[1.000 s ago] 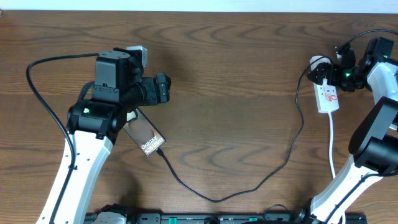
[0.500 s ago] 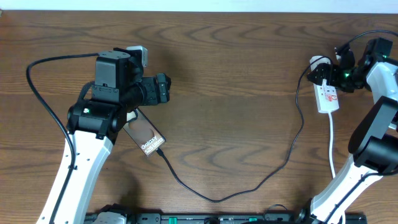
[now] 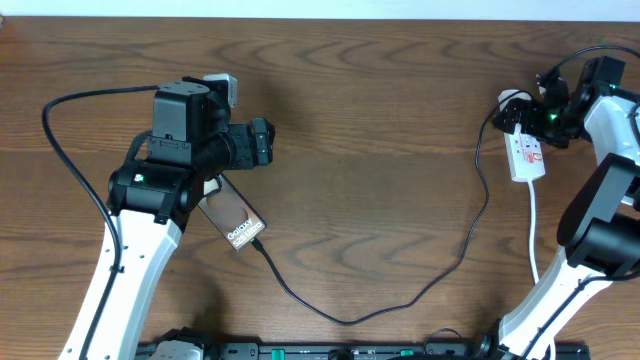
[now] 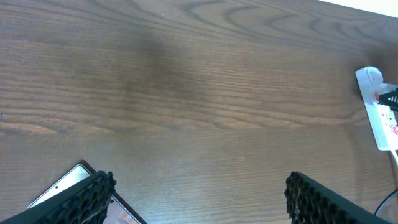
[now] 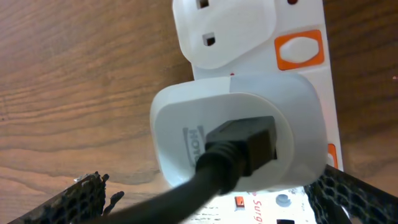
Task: Plug charger to phone and switch on socket
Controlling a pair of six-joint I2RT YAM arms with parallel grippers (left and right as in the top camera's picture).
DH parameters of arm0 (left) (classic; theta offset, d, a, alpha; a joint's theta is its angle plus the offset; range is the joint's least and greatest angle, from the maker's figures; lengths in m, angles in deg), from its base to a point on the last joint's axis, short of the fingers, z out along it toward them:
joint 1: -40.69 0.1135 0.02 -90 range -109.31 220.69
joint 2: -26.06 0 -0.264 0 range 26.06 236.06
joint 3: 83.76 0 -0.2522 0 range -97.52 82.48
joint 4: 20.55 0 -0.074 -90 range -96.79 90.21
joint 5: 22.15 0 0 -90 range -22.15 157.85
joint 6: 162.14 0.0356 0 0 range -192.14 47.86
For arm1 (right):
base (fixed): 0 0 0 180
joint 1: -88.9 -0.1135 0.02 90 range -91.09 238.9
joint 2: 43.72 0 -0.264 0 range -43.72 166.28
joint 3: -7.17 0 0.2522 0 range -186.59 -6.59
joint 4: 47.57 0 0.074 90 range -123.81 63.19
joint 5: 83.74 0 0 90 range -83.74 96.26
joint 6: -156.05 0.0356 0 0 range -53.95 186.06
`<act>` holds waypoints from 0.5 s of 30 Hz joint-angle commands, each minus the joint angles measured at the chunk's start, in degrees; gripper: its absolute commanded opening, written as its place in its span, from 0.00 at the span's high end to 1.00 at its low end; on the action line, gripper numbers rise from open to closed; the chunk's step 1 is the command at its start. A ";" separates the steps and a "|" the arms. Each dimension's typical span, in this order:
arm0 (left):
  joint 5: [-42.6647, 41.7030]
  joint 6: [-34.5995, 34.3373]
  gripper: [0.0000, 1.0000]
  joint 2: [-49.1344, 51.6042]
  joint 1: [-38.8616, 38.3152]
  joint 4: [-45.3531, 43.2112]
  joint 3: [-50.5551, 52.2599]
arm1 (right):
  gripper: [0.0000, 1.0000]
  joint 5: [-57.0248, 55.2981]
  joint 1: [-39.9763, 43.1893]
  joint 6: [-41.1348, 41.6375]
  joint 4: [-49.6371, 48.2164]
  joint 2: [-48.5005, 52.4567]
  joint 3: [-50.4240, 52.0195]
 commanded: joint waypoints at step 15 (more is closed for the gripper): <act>0.76 0.50 0.10 0.00 -0.17 0.52 -1.38 | 0.01 -7.45 4.15 8.92 11.58 -28.68 0.66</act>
